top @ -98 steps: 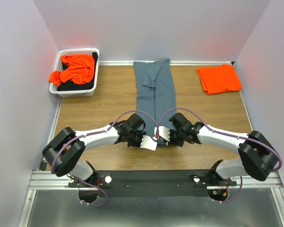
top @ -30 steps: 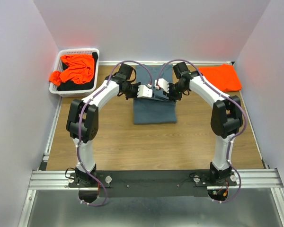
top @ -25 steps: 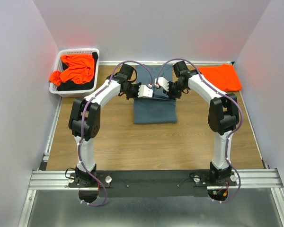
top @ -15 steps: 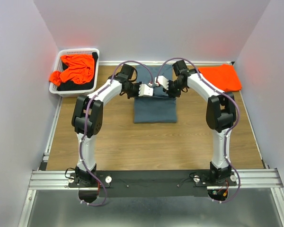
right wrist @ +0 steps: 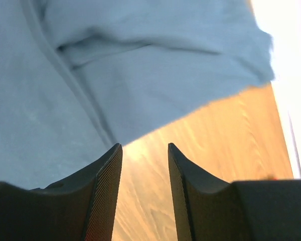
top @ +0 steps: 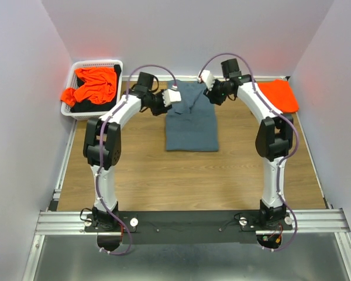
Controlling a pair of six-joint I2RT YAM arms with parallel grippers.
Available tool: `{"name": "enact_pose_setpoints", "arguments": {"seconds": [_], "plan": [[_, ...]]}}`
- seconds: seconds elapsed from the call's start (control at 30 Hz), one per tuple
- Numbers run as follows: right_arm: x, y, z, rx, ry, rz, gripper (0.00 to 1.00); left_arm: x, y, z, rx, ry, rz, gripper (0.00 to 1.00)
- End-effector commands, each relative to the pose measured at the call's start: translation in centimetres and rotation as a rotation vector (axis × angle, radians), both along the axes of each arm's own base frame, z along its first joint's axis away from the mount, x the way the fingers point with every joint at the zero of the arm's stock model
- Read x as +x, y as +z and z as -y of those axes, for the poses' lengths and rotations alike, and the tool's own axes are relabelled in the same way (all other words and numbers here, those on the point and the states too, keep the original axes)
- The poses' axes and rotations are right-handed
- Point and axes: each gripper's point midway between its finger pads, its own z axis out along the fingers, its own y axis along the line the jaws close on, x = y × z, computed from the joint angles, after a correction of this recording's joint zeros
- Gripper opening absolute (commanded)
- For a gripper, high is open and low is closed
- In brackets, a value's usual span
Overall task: Fold and stack the t-shirts
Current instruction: Fold the tshirt
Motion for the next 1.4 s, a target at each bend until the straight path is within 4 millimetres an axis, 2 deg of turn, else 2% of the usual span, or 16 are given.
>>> {"name": "enact_pose_setpoints", "arguments": {"seconds": [0.0, 0.07, 0.17, 0.2, 0.23, 0.27, 0.3, 0.33, 0.47, 0.6, 0.83, 1.0, 1.1, 1.13, 1.2, 1.37], "plan": [[-0.8, 4.9, 0.8, 0.175, -0.18, -0.029, 0.49, -2.2, 6.3, -0.5, -0.229, 0.104, -0.069, 0.5], [-2.9, 6.3, 0.0, 0.272, -0.219, -0.095, 0.5, -4.6, 8.2, 0.5, -0.333, 0.108, -0.148, 0.5], [-6.4, 5.7, -1.9, 0.405, -0.23, -0.273, 0.56, -8.6, 7.6, 2.3, -0.477, 0.098, -0.406, 0.58], [-8.0, 5.6, -3.2, 0.488, -0.241, -0.386, 0.6, -10.1, 7.0, 3.1, -0.528, 0.06, -0.492, 0.67], [-8.7, 5.7, -3.8, 0.526, -0.245, -0.442, 0.62, -10.5, 6.7, 3.3, -0.556, 0.071, -0.543, 0.67], [-9.4, 5.6, -4.5, 0.569, -0.273, -0.519, 0.8, -10.5, 7.1, 3.9, -0.615, 0.106, -0.61, 0.68], [-10.1, 5.7, -5.2, 0.611, -0.254, -0.584, 0.96, -11.2, 5.9, 3.9, -0.633, 0.125, -0.673, 0.69], [-10.5, 5.5, -5.6, 0.632, -0.256, -0.628, 0.98, -11.4, 5.7, 4.2, -0.652, 0.134, -0.714, 0.71], [-10.5, 2.5, -6.8, 0.681, -0.295, -0.792, 1.0, -10.9, 5.3, 4.9, -0.739, 0.195, -0.847, 0.81], [-9.5, -0.7, -7.3, 0.694, -0.343, -0.876, 1.0, -8.8, 4.4, 5.7, -0.799, 0.241, -0.909, 0.9], [-7.5, -7.4, -5.9, 0.674, -0.422, -0.957, 1.0, -4.1, -3.8, 4.6, -0.821, 0.43, -1.052, 0.91], [-6.9, -10.8, -4.6, 0.662, -0.464, -0.986, 1.0, -2.2, -7.3, 2.6, -0.818, 0.558, -1.06, 0.91], [-7.1, -9.1, -4.7, 0.682, -0.444, -0.98, 1.0, -2.4, -6.1, 2.5, -0.82, 0.521, -1.033, 0.91], [-7.2, -7.8, -4.9, 0.693, -0.429, -0.968, 1.0, -2.9, -3.8, 2.5, -0.83, 0.488, -0.998, 0.91], [-8.2, -3.6, -5.1, 0.737, -0.393, -0.952, 1.0, -5.3, 0.4, 3.3, -0.828, 0.376, -0.945, 0.91], [-13.2, 2.0, -6.3, 0.807, -0.353, -1.024, 1.0, -12.3, 3.9, 4.6, -0.797, 0.301, -0.944, 0.91]]}}
